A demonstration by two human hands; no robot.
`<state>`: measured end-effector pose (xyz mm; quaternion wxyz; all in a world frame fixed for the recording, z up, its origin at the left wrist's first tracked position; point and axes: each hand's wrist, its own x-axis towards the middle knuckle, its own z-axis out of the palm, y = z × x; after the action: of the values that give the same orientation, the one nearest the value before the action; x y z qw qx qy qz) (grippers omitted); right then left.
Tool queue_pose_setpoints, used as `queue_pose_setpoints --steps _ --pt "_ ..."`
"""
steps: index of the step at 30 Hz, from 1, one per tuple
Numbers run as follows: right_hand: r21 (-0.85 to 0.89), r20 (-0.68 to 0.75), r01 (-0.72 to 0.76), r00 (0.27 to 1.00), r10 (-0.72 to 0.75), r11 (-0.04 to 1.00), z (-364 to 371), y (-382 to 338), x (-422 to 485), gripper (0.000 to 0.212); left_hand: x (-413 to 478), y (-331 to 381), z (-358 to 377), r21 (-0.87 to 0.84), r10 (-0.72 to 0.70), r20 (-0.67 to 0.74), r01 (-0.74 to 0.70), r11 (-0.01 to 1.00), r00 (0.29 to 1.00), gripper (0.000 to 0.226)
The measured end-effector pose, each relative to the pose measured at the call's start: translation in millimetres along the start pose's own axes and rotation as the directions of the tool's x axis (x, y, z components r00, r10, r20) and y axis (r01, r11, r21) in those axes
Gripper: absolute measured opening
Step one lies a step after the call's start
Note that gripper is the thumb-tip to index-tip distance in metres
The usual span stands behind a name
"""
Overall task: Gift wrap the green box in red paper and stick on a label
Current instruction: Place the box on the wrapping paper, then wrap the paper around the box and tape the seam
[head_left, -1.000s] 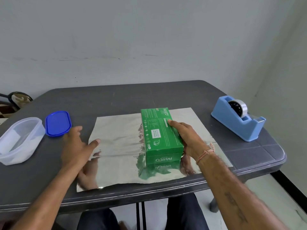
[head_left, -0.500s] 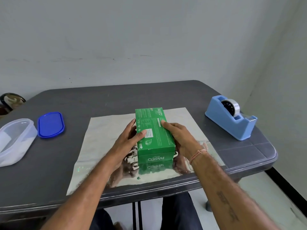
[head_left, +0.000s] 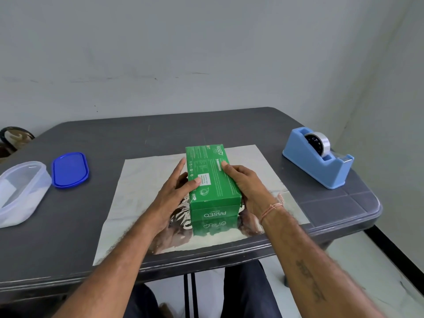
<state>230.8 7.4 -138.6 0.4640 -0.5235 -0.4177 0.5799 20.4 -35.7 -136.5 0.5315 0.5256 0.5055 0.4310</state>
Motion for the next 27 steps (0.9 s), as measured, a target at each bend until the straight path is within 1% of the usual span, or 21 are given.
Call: queue_pose_setpoints --steps 2,4,7,13,15,17,18,19,20,21,22,23,24,25,26,27 --pt "0.0 -0.005 -0.009 1.0 0.009 1.0 0 -1 0 0.046 -1 0 2 0.034 0.011 -0.012 -0.011 0.999 1.0 0.081" --pt "-0.001 -0.005 -0.021 1.0 0.021 1.0 0 -2 1 0.045 -2 1 3 0.059 0.01 -0.023 -0.009 0.998 1.0 0.081" --pt "0.004 -0.005 -0.04 0.999 0.04 0.999 1 -6 0 0.045 -3 1 2 0.06 0.004 -0.029 -0.002 0.998 1.0 0.085" --pt "0.023 -0.022 -0.082 0.996 0.083 0.996 3 -13 -7 0.047 -4 3 4 0.059 0.005 -0.03 -0.004 0.998 1.0 0.081" --pt "0.048 0.017 -0.098 0.995 0.098 0.994 1 -14 -10 0.05 -5 3 3 0.058 0.001 -0.03 0.001 0.998 1.0 0.081" --pt "0.06 0.063 -0.066 0.996 0.062 0.996 -8 -18 -17 0.048 -5 4 4 0.054 0.002 -0.038 0.0 0.999 0.999 0.08" --pt "-0.011 0.044 -0.011 0.999 0.012 1.0 -17 -20 -19 0.049 -5 4 5 0.043 0.006 -0.041 -0.004 0.999 0.999 0.08" --pt "-0.141 -0.011 0.052 0.998 -0.054 0.989 -28 -21 -20 0.053 -5 4 5 0.036 0.011 -0.041 -0.01 0.999 0.999 0.08" --pt "-0.319 -0.095 0.093 0.987 -0.129 0.943 -40 -23 -18 0.059 -5 4 5 0.034 0.014 -0.035 -0.012 0.999 0.999 0.081" --pt "-0.521 -0.182 0.069 0.965 -0.19 0.851 -54 -24 -16 0.065 -6 4 4 0.03 0.014 -0.028 -0.014 0.999 0.999 0.081" --pt "-0.683 -0.252 -0.014 0.943 -0.218 0.73 -66 -23 -14 0.071 -6 4 4 0.024 0.019 -0.026 -0.018 1.0 0.999 0.081" --pt "-0.774 -0.298 -0.111 0.932 -0.205 0.623 -74 -23 -14 0.076 -6 4 3 0.019 0.024 -0.026 -0.024 1.0 0.999 0.081" --pt "-0.816 -0.326 -0.186 0.93 -0.168 0.548 -80 -22 -14 0.079 -6 4 4 0.014 0.031 -0.022 -0.031 0.999 0.999 0.081" --pt "-0.834 -0.334 -0.226 0.933 -0.136 0.504 -84 -24 -15 0.081 -6 4 4 0.008 0.042 -0.016 -0.042 0.999 0.999 0.081" --pt "-0.836 -0.33 -0.234 0.937 -0.115 0.496 -85 -26 -14 0.083 -6 4 4 0.008 0.048 -0.012 -0.048 0.999 0.999 0.081" --pt "-0.828 -0.321 -0.224 0.941 -0.107 0.515 -87 -28 -12 0.084 -6 4 4 0.008 0.054 -0.009 -0.054 0.999 0.999 0.082"
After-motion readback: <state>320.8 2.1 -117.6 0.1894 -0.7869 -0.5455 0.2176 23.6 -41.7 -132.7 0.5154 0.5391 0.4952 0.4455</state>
